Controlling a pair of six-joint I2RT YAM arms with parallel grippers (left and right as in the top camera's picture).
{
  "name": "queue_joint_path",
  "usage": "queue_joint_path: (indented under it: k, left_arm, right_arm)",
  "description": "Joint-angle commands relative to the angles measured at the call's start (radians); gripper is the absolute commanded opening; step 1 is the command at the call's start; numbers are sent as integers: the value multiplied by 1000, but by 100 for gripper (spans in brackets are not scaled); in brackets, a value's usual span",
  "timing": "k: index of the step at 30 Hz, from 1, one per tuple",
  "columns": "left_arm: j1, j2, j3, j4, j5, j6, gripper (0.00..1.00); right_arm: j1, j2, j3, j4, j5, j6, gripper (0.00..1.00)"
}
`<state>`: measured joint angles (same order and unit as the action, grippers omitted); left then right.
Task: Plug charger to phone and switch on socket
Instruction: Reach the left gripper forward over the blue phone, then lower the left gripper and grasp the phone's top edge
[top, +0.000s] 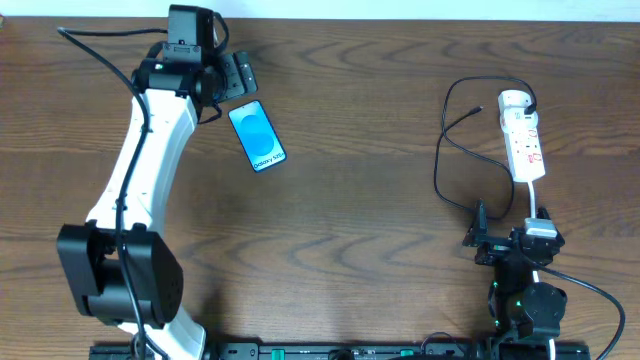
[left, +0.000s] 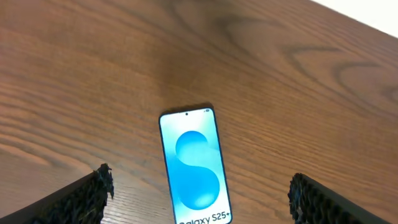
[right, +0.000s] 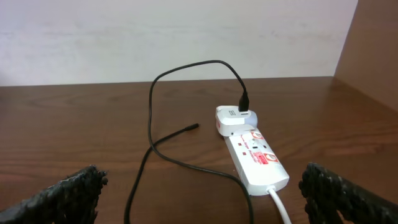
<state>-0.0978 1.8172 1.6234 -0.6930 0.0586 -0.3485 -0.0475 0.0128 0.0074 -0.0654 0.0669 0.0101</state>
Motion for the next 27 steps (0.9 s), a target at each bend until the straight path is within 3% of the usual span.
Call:
queue_joint_path:
  k: [1,8,14,18,27]
  left_arm:
    - [7,43,-1,-11,9,-92,93]
    - [7,120,-2,-12,9,-193,93]
    - [0,194,-3,-22,10,-174,98]
    - [-34,254,-3,-29,9,-89,98]
    - [-100,311,-3,-3,-44,-100,98]
  right_arm:
    - [-5,-3,-2,-2,2,-11,99]
    - [-5,-3,-2,-2,2,-11,99]
    - [-5,-3,-2,-2,2,-11,99]
    - [-5,-3,-2,-2,2,-11,99]
    - [-5,-3,-2,-2,2,-11,99]
